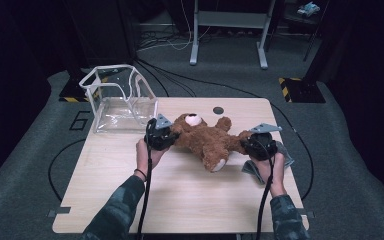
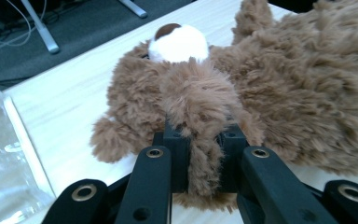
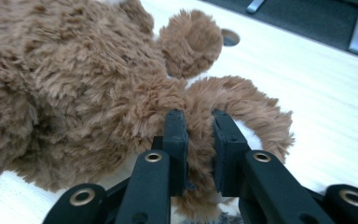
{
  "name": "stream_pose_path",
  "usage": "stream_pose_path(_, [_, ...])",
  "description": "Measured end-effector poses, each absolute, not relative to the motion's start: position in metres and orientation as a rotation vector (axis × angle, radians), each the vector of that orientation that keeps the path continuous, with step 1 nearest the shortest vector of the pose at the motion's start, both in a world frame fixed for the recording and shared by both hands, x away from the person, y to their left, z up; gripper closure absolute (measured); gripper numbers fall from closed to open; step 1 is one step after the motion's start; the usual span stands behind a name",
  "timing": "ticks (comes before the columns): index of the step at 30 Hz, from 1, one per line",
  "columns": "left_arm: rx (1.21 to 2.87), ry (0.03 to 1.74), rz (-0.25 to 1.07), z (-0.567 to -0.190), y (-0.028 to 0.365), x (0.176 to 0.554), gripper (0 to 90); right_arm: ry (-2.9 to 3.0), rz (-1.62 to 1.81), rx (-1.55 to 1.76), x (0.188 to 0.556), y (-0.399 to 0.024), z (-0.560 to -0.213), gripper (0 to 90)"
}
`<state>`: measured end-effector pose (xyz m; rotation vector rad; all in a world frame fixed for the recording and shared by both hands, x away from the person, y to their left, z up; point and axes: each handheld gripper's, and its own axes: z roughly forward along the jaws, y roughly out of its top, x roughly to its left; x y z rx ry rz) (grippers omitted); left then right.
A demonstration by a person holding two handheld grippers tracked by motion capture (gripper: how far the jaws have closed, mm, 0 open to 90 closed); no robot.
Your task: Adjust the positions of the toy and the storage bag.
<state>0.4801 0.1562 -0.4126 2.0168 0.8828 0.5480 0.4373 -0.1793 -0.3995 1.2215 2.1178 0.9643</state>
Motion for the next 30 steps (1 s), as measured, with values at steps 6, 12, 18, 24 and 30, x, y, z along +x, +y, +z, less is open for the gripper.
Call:
stream_pose_path(6, [2.058,0.845,0.576,-0.41,0.144,0.487,79.4,2.102,0.938,1.232,0.432,-0.182,-0.398,79.9])
stream_pose_path(12, [2.054,0.833,0.587,-0.402,0.139,0.495,79.3,2.062,0.959,1.217,0.422,-0.185,-0.387,80.0])
stream_pose_path(18, [2.053,0.805,0.615,-0.391,0.131,0.503,79.3,2.015,0.962,1.188,0.403,-0.182,-0.368,80.2])
stream_pose_path(24, [2.059,0.808,0.62,-0.387,0.126,0.509,79.3,1.997,0.96,1.162,0.383,-0.173,-0.363,80.5])
stream_pose_path(30, [2.118,0.838,0.594,-0.398,0.126,0.519,79.0,2.047,0.966,1.156,0.37,-0.157,-0.38,80.6])
